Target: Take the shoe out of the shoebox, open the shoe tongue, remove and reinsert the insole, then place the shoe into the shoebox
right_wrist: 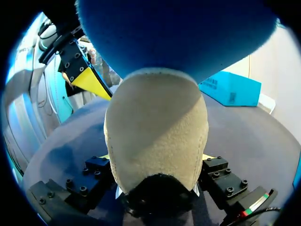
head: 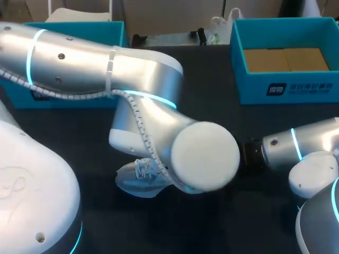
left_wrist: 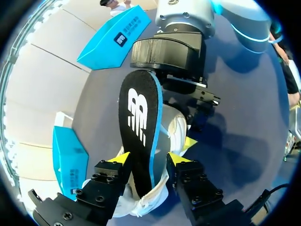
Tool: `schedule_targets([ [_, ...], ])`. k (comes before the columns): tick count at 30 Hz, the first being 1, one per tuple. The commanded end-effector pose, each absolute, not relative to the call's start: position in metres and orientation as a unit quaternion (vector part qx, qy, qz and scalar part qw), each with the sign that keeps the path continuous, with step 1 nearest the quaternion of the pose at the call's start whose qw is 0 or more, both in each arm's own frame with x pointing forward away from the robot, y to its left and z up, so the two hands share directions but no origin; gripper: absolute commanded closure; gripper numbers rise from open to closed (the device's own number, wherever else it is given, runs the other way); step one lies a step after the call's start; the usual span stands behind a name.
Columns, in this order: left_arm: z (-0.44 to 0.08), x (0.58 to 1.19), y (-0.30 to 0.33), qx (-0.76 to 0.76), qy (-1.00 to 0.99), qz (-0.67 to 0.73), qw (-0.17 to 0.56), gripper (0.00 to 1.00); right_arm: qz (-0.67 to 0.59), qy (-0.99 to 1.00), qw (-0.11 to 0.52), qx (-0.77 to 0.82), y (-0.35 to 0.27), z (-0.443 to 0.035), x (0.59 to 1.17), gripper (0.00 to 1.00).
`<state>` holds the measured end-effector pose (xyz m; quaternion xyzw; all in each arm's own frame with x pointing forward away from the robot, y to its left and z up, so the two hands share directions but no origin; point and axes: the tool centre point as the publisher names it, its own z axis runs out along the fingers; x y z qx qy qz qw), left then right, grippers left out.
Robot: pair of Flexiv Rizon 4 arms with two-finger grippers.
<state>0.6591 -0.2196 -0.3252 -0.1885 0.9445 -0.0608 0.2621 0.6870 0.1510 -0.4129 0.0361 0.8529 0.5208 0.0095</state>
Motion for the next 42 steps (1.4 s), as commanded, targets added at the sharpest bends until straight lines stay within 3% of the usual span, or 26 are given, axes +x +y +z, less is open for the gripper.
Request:
schedule_targets([
  [1, -0.329, 0.658, -0.224, -0.195, 0.935, -0.052, 0.292, 0.51, 0.518, 0.854, 0.01, 0.037, 0.152, -0.411, 0.686, 1.0],
  [12, -0.336, 0.673, -0.221, -0.217, 0.927, -0.04, 0.305, 0.53, 0.518, 0.854, 0.01, 0.037, 0.152, -0.411, 0.686, 1.0],
  [14, -0.335, 0.675, -0.219, -0.218, 0.927, -0.042, 0.303, 0.57, 0.518, 0.854, 0.01, 0.037, 0.152, -0.411, 0.686, 1.0],
  [16, -0.332, 0.675, -0.217, -0.219, 0.927, -0.046, 0.301, 0.7, 0.518, 0.854, 0.01, 0.037, 0.152, -0.411, 0.686, 1.0],
  [19, -0.331, 0.675, -0.216, -0.217, 0.928, -0.049, 0.298, 0.78, 0.518, 0.854, 0.01, 0.037, 0.152, -0.411, 0.686, 1.0],
  [24, -0.329, 0.675, -0.215, -0.215, 0.929, -0.053, 0.296, 0.73, 0.518, 0.854, 0.01, 0.037, 0.152, -0.411, 0.686, 1.0],
  [29, -0.327, 0.68, -0.217, -0.213, 0.929, -0.054, 0.299, 1.0, 0.518, 0.854, 0.01, 0.037, 0.152, -0.411, 0.686, 1.0],
  [37, -0.324, 0.686, -0.225, -0.188, 0.937, -0.067, 0.285, 1.0, 0.518, 0.854, 0.01, 0.037, 0.152, -0.411, 0.686, 1.0],
  [38, -0.323, 0.686, -0.225, -0.183, 0.939, -0.07, 0.283, 0.85, 0.518, 0.854, 0.01, 0.037, 0.152, -0.411, 0.686, 1.0],
  [42, -0.32, 0.682, -0.225, -0.169, 0.943, -0.084, 0.274, 0.66, 0.518, 0.854, 0.01, 0.037, 0.152, -0.411, 0.686, 1.0],
])
